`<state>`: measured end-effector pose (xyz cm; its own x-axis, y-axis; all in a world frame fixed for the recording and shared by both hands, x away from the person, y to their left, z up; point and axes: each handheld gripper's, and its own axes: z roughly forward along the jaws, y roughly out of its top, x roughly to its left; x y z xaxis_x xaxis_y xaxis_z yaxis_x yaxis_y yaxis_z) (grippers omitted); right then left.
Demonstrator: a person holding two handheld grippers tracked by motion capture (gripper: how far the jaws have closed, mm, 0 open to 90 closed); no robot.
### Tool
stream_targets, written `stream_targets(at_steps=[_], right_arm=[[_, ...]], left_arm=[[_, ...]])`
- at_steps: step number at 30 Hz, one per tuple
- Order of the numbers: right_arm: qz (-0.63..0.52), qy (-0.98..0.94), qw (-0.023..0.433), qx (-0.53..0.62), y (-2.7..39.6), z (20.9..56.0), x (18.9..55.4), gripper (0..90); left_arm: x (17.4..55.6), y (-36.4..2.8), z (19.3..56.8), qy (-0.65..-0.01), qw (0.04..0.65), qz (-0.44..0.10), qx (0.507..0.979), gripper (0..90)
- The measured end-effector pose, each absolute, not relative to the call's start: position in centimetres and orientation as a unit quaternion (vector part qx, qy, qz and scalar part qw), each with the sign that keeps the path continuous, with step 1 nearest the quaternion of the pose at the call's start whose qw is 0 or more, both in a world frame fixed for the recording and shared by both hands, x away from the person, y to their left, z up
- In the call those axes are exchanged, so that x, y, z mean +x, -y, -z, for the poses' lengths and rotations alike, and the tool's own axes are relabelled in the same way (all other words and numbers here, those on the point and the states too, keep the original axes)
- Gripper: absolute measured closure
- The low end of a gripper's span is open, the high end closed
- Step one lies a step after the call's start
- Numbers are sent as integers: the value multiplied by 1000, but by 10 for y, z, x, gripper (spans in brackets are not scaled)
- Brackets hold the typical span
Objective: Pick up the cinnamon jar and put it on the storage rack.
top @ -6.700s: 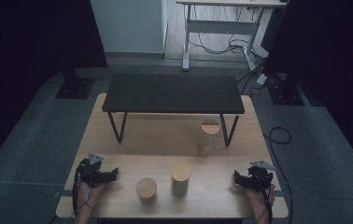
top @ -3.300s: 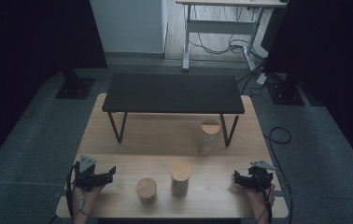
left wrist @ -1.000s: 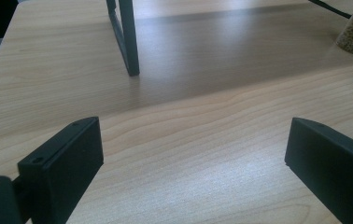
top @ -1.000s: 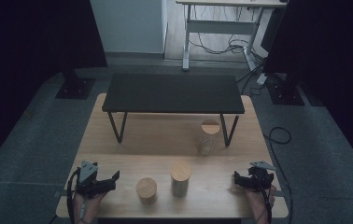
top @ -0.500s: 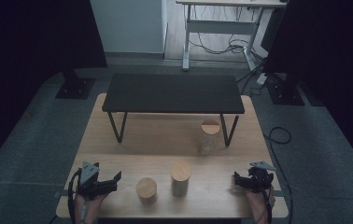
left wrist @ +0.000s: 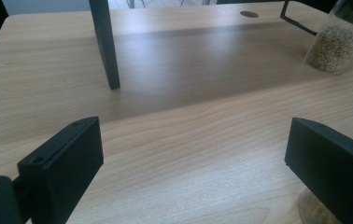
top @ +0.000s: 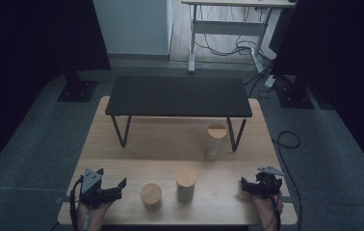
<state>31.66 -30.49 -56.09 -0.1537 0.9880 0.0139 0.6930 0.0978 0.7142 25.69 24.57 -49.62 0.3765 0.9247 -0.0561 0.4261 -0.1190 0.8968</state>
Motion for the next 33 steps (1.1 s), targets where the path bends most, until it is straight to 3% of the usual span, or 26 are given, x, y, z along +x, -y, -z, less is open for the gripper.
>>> stream_targets(at_steps=[33], right_arm=[[-298,-698,247,602,305,561,317,9]], left_arm=[[242,-223,492,-482,465,-271,691,40]])
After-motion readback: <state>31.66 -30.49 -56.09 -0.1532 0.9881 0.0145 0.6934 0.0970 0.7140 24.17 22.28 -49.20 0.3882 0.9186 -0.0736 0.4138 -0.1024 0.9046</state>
